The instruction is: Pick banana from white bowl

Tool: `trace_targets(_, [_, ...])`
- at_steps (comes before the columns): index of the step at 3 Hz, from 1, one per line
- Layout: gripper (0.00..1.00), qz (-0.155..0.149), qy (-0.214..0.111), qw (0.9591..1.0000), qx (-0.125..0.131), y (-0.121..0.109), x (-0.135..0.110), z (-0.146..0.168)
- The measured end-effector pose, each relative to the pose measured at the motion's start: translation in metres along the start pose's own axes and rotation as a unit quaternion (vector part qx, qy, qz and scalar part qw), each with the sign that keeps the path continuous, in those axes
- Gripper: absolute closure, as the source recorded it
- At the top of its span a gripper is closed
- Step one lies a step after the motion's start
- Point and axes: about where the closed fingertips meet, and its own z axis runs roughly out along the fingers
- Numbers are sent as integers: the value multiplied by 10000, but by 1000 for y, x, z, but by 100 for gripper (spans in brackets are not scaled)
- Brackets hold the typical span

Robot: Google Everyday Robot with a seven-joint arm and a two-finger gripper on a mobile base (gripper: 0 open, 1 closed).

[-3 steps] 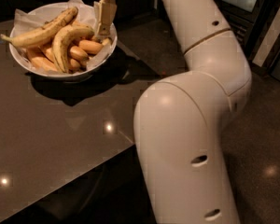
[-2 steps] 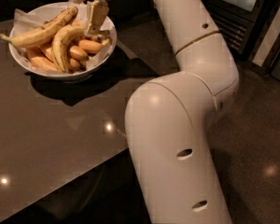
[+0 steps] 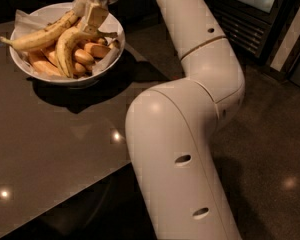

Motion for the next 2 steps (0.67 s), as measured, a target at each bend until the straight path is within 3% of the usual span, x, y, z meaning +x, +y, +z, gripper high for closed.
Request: trace_targets(2, [48, 221, 22, 9996, -148, 2, 2, 11])
